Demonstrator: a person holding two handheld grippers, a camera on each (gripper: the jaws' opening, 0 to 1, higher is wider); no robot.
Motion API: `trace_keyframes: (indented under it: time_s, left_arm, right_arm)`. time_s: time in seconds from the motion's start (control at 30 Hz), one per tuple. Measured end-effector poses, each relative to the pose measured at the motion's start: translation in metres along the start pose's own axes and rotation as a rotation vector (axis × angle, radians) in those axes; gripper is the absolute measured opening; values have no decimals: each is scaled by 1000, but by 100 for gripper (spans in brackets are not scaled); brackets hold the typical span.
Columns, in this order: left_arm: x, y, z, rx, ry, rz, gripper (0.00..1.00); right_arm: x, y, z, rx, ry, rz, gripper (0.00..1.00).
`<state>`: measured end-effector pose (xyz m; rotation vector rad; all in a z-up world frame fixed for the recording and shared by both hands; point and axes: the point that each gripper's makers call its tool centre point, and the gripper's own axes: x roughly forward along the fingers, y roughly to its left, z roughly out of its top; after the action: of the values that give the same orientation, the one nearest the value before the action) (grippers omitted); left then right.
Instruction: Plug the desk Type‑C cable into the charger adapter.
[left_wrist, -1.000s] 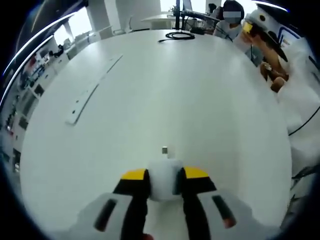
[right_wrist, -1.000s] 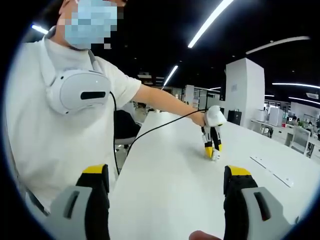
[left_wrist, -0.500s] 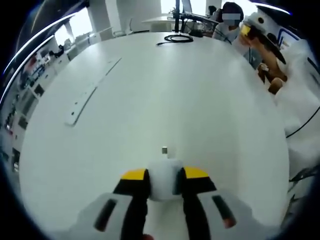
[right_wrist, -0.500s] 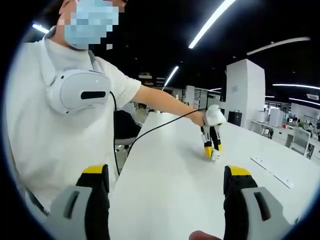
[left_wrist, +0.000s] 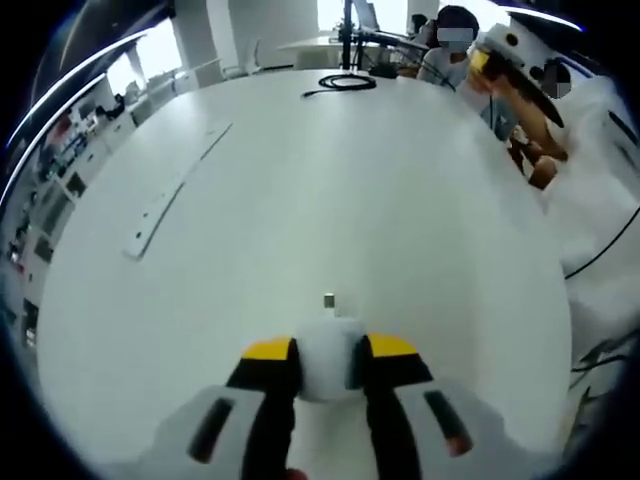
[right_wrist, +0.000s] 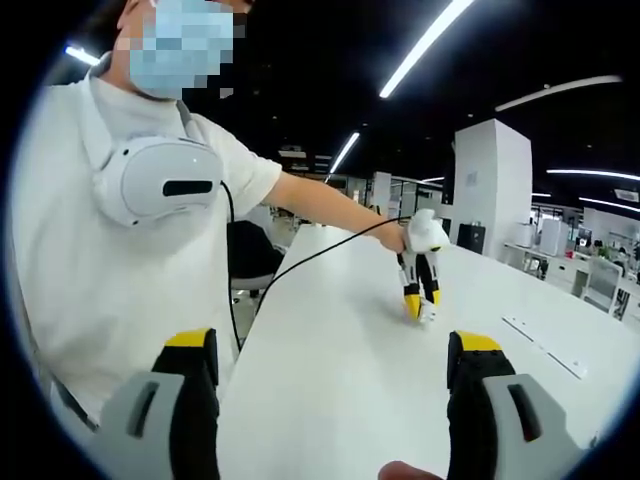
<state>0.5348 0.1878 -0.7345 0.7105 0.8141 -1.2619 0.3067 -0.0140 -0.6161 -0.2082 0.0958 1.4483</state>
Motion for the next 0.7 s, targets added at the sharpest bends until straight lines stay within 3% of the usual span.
trace_keyframes:
  time_s: [0.37, 0.47, 0.7]
  left_arm:
    - [-5, -29, 8, 27, -14, -11, 23]
    - [-13, -37, 15, 26, -59, -29, 23]
    - [-16, -55, 14, 63, -50, -33, 23]
  right_arm:
    - [1, 5, 1, -6, -2, 3, 97]
    - [0, 6, 1, -6, -3, 2, 97]
    - [2, 9, -3, -1, 6, 13, 97]
